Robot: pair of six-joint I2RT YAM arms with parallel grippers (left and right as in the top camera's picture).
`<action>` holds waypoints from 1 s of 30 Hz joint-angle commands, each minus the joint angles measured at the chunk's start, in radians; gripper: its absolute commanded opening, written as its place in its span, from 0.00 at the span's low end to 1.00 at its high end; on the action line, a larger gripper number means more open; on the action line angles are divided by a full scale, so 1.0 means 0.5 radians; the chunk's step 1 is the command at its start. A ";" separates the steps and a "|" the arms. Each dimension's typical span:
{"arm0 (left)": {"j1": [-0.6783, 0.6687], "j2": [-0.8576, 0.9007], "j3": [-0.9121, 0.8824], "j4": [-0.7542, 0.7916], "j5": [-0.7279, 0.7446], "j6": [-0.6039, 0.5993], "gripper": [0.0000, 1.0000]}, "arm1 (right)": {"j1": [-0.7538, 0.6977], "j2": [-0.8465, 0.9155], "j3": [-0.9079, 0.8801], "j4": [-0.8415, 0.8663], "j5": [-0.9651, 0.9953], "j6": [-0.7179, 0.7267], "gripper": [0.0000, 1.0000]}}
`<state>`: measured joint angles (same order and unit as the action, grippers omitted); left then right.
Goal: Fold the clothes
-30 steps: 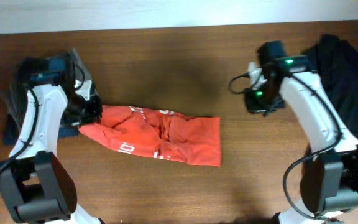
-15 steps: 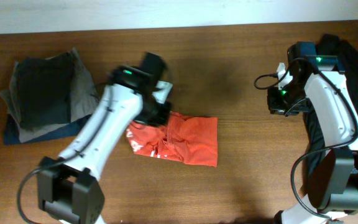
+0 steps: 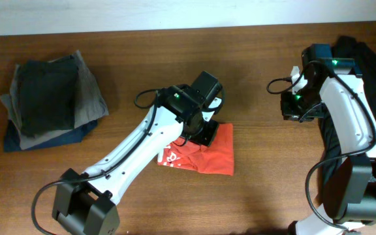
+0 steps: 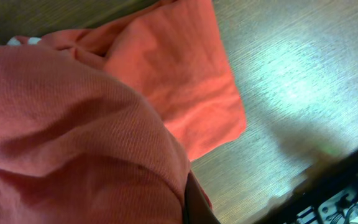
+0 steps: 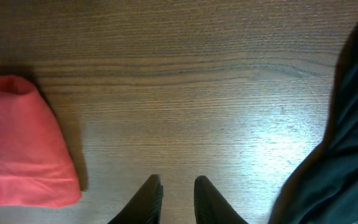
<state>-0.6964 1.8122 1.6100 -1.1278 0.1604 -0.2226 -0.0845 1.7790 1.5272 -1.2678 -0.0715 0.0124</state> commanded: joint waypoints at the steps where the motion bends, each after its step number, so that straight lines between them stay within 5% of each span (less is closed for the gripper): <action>1: -0.003 0.014 0.024 0.028 0.042 -0.040 0.00 | -0.002 -0.026 0.026 -0.002 -0.006 -0.015 0.23; 14: -0.003 0.014 0.024 0.162 0.150 -0.039 0.01 | 0.092 -0.011 -0.162 0.004 -0.306 -0.034 0.17; 30: -0.003 0.014 0.024 0.160 0.163 -0.039 0.01 | 0.525 -0.010 -0.876 0.780 -0.726 0.018 0.17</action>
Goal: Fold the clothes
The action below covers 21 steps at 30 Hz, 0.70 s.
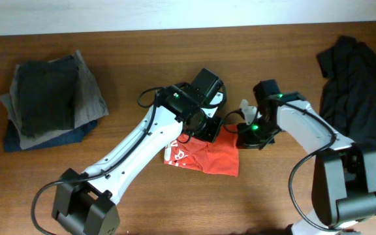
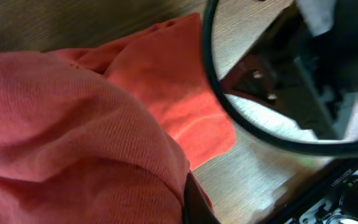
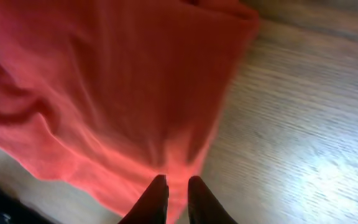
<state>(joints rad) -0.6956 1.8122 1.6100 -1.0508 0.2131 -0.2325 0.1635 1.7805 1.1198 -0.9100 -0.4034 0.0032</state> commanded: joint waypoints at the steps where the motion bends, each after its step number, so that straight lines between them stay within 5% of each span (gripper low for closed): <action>1: -0.005 0.014 0.024 0.006 0.061 -0.019 0.01 | 0.036 -0.013 -0.077 0.092 -0.063 0.037 0.17; 21: -0.205 0.014 0.022 0.014 0.037 -0.019 0.09 | 0.041 0.088 -0.288 0.386 -0.064 0.169 0.16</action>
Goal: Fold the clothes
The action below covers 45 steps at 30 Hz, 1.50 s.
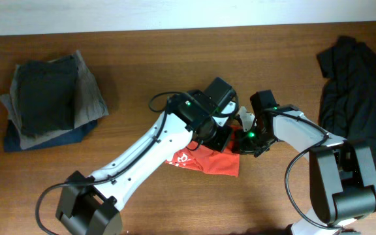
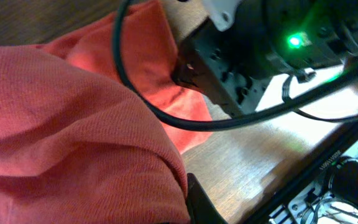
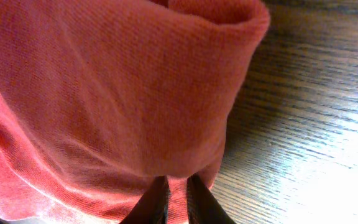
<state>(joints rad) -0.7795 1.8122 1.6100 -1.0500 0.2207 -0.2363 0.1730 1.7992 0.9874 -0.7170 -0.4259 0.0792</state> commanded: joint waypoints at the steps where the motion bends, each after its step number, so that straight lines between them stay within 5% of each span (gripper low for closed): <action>1: -0.044 0.014 0.022 0.014 0.020 -0.011 0.09 | 0.022 0.050 -0.023 -0.001 -0.019 0.017 0.16; 9: -0.077 0.014 0.022 0.081 0.014 -0.012 0.11 | 0.022 0.050 -0.022 -0.006 -0.027 0.018 0.09; 15: -0.077 0.014 0.023 0.146 0.092 0.004 0.55 | 0.020 0.050 -0.009 -0.037 -0.029 0.017 0.19; 23: 0.042 -0.077 0.027 0.136 -0.093 0.134 0.56 | 0.020 0.050 -0.009 -0.040 -0.022 0.017 0.19; 29: 0.450 -0.298 0.027 0.034 -0.364 0.131 0.56 | -0.011 0.011 0.143 -0.223 0.024 0.016 0.23; 38: 0.848 -0.194 -0.076 -0.016 -0.340 0.131 0.56 | -0.089 -0.219 0.836 -0.844 0.210 -0.105 0.33; 45: 0.858 -0.046 -0.257 -0.008 -0.187 0.132 0.57 | 0.146 -0.218 0.835 -1.035 0.213 -0.418 0.39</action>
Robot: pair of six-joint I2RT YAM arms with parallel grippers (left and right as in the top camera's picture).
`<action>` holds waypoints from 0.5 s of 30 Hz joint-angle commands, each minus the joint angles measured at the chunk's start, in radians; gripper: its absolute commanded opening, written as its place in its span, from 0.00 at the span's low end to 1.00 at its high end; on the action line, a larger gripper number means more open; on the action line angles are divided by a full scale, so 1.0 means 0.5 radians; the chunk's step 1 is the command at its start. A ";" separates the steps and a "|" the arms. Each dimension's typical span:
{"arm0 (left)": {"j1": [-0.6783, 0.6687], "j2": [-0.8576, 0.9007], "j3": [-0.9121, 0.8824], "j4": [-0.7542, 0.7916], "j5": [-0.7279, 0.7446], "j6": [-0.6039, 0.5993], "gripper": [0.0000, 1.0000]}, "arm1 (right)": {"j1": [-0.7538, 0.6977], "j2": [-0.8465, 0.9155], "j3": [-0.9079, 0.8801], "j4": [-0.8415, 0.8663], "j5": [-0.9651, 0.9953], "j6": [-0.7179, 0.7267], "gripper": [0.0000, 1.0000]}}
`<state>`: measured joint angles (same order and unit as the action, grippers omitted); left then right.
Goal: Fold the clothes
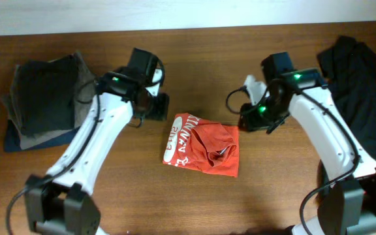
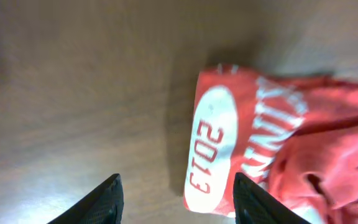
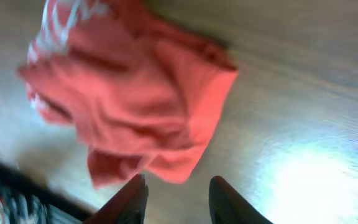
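A red shirt with white print lies loosely folded in the middle of the table, also seen as the red shirt and red shirt in the wrist views. My left gripper stands open just left of it, over bare wood, nothing between its fingers. My right gripper is open to the shirt's right, apart from the cloth. In the overhead view the left gripper and right gripper flank the shirt.
A stack of folded dark and grey clothes sits at the far left. A crumpled black garment lies at the right edge. Bare wooden table surrounds the red shirt.
Both grippers have let go of the red shirt and drawn back, the left one to the left, the right one to the right. Both now stand open. The shirt lies with its white print up.
At first my left gripper held the red shirt while the right arm stood far right, shut. The right gripper then was at the shirt's right edge, then down on the cloth beside the left one. Now both are off and open, the shirt lying folded.
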<state>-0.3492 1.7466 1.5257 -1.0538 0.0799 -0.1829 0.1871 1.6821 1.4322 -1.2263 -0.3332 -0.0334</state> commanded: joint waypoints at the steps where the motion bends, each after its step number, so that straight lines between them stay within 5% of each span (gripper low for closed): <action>1: -0.002 0.106 -0.105 -0.001 0.111 0.026 0.56 | 0.151 0.016 -0.072 -0.014 0.039 -0.221 0.40; 7: -0.002 0.234 -0.169 0.016 0.228 0.026 0.57 | 0.349 0.018 -0.215 0.165 0.309 -0.241 0.54; 15: -0.044 0.351 -0.170 0.101 0.381 0.026 0.56 | 0.465 0.018 -0.494 0.484 0.480 -0.240 0.57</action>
<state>-0.3573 1.9011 1.4479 -1.0100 0.2279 -0.1829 0.4061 1.6878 1.2324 -1.0168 -0.1600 -0.1413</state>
